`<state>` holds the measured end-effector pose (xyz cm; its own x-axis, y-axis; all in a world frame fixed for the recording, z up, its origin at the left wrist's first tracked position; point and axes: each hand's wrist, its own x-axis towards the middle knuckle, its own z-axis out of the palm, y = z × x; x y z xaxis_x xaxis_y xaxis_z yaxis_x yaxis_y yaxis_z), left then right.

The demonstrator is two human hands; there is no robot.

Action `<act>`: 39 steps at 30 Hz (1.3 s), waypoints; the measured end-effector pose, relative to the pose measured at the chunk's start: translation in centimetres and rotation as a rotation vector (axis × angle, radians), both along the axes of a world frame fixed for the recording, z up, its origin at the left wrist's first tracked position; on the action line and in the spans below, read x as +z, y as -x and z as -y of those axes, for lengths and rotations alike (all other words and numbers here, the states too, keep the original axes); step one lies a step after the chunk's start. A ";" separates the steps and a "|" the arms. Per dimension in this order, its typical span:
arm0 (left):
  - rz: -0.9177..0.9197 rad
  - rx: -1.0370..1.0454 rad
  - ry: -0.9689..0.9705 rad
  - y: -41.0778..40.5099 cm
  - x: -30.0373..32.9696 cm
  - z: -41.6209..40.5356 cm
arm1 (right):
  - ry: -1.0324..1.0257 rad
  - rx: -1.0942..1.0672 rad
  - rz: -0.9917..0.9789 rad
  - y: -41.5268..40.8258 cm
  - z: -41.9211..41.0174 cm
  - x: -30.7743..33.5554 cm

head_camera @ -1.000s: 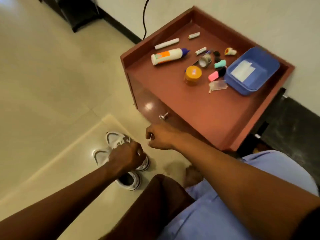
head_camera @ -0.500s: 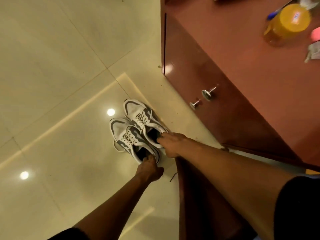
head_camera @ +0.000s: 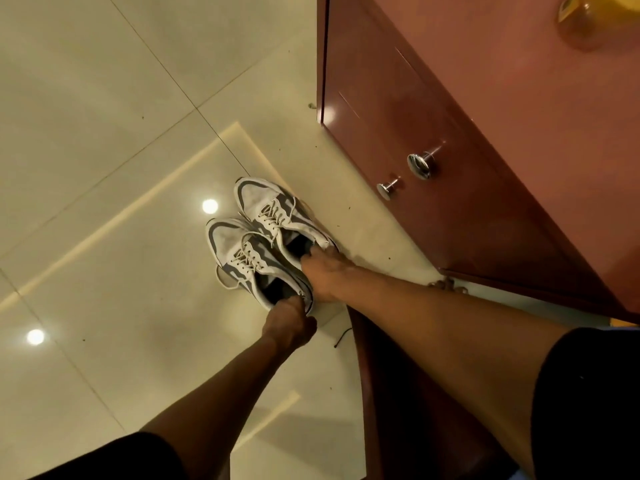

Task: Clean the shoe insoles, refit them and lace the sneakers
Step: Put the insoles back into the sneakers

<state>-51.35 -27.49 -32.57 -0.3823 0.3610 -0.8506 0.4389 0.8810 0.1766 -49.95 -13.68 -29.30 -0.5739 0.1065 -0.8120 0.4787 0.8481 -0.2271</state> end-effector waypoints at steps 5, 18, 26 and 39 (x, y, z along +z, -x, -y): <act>-0.123 -0.013 -0.027 2.5 2.4 -0.7 | -0.201 0.052 -0.132 1.1 -0.7 2.2; -0.437 -0.076 -0.142 8.9 14.8 -3.6 | -0.258 -0.043 -0.392 3.6 -1.9 12.0; -0.534 -0.264 -0.232 9.1 25.9 -4.9 | -0.338 -0.070 -0.620 1.5 -2.7 21.7; -0.907 -0.584 -0.601 2.0 50.3 -10.0 | -0.569 -0.412 -0.857 -9.1 -4.4 44.1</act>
<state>-53.38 -17.45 17.69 -0.3973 0.9177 -0.0015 0.9142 0.3957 -0.0879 -40.86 -9.33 14.79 -0.7570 0.6501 0.0653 0.6192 0.7457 -0.2460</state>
